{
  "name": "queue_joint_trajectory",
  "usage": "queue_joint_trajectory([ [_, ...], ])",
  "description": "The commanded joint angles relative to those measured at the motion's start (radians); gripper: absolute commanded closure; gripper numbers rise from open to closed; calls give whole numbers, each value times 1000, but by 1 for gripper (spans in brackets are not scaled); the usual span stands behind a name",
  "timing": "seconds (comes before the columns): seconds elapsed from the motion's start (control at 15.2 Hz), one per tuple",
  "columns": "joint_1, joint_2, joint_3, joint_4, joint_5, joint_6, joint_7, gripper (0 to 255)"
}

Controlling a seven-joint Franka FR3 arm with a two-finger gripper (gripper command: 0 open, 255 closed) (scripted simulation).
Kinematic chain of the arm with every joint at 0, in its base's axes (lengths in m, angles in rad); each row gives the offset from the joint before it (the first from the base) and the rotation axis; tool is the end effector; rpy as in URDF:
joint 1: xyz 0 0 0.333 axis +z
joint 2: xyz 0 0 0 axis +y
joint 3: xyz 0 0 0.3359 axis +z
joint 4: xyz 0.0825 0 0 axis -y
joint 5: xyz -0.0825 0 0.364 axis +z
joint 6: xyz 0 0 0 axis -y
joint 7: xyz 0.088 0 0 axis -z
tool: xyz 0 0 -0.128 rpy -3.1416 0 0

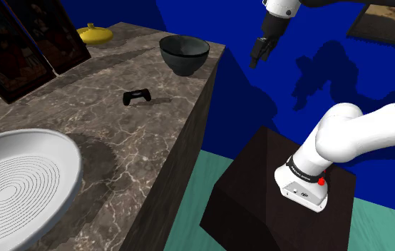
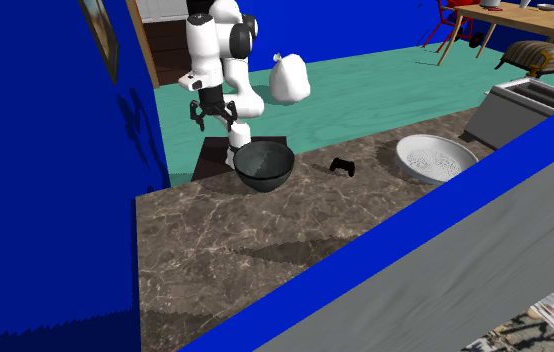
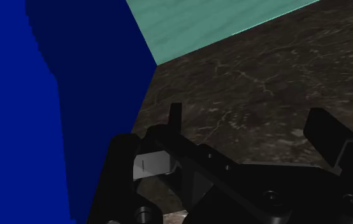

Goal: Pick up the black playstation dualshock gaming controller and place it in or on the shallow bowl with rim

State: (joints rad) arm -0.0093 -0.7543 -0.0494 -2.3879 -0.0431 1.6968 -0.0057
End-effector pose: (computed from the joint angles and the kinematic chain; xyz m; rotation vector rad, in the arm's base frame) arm 0.2937 -0.0264 0.5712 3.1288 -0.0573 0.0976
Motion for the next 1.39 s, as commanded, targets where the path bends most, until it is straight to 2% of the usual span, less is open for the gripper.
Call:
queue_joint_trajectory([
  [0.0,0,0,0,0,0,0,0,0],
  [0.4,51,103,133,76,24,52,107,0],
  [0.73,80,210,242,164,19,85,198,0],
  [1.06,97,335,353,276,-16,104,295,0],
  [1.32,107,450,441,384,-70,104,380,0],
])
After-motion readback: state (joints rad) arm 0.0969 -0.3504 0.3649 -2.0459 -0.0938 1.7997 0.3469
